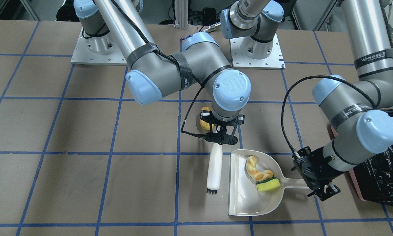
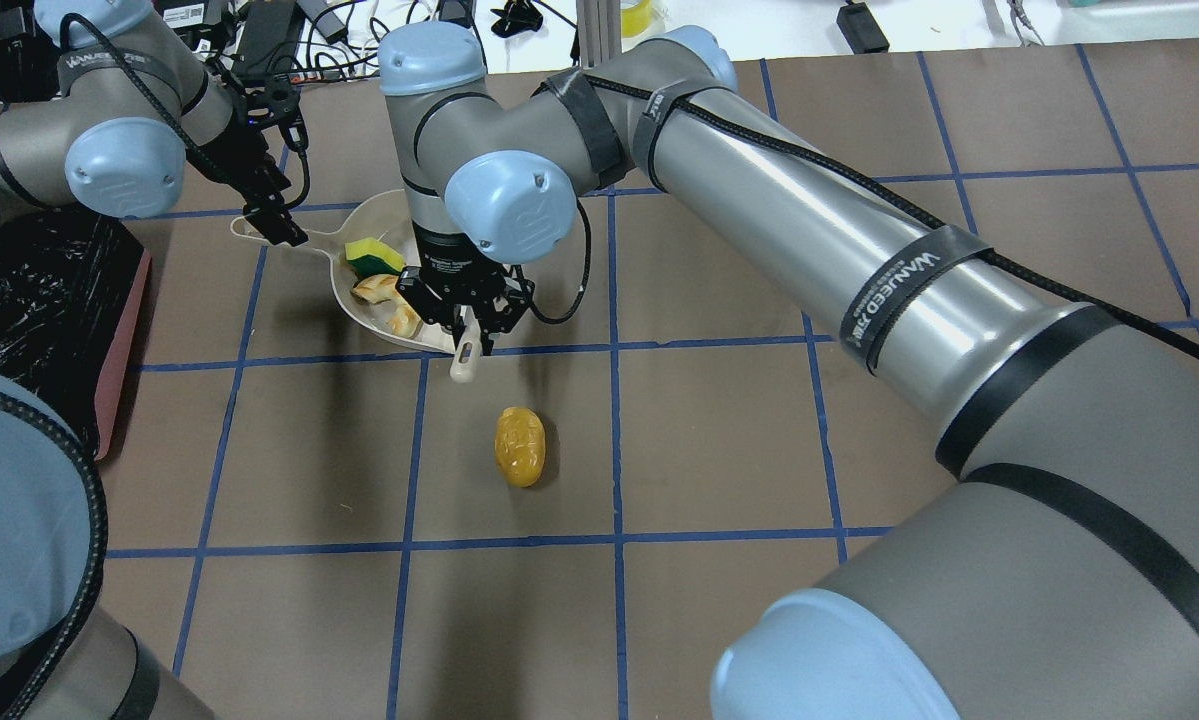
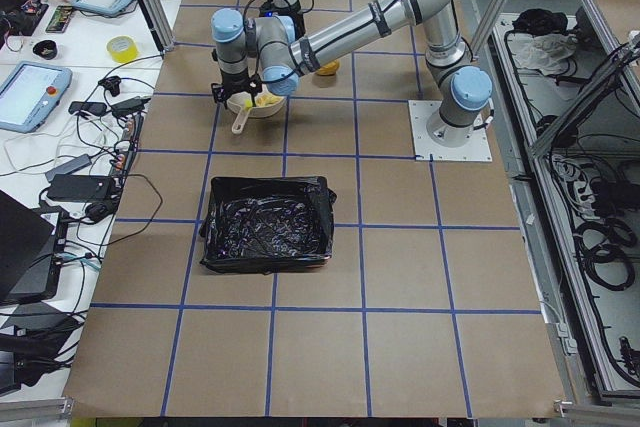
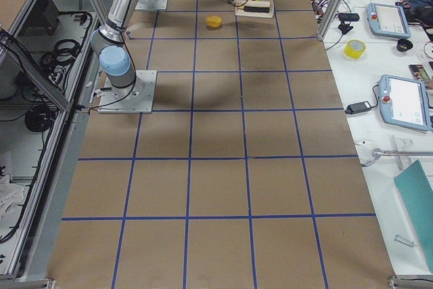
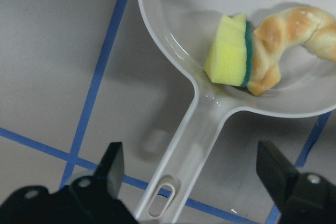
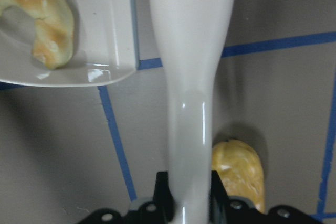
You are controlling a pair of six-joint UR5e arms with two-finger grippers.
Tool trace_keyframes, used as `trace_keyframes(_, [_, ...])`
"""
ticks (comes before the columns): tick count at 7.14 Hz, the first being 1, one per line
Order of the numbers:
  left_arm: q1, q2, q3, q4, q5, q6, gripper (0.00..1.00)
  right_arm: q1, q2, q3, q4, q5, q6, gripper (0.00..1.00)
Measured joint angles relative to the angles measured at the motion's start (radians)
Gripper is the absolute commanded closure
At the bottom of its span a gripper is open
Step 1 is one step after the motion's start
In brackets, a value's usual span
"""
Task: Sweep and dump trash into bin
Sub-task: 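Sweep the sponge and bread into the dustpan with the right gripper's brush, then move the dustpan beside the yellow potato with the left gripper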
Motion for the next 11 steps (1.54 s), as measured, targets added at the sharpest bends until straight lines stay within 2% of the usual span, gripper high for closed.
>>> trace_keyframes(2, [0.001,-0.028,-0.006,0.039,0.038,0.117,0.08,-0.048,-0.096,0.114,0.044,-0.009,-0.053,1.0])
trace_keyframes(4, [0.001,-0.042,-0.027,0.039,0.098,0.139,0.1,-0.084,-0.17,0.236,0.028,-0.024,-0.095,1.0])
trace_keyframes(5, [0.001,-0.043,-0.034,0.038,0.106,0.141,0.23,-0.089,-0.187,0.27,0.011,-0.029,-0.103,1.0])
trace_keyframes(6, [0.001,-0.044,-0.037,0.037,0.108,0.142,0.47,-0.092,-0.194,0.284,0.003,-0.031,-0.107,1.0])
trace_keyframes(7, [0.001,-0.045,-0.039,0.037,0.107,0.142,0.8,-0.092,-0.196,0.289,-0.001,-0.031,-0.109,1.0])
trace_keyframes(8, [0.001,-0.045,-0.044,0.038,0.107,0.142,0.96,-0.093,-0.196,0.291,-0.003,-0.031,-0.11,1.0])
trace_keyframes(9, [0.001,-0.042,-0.05,0.041,0.107,0.143,1.0,-0.093,-0.196,0.291,-0.004,-0.03,-0.11,1.0])
trace_keyframes(11, [0.003,-0.014,-0.073,0.039,0.114,0.16,1.0,-0.093,-0.195,0.292,-0.005,-0.029,-0.11,1.0])
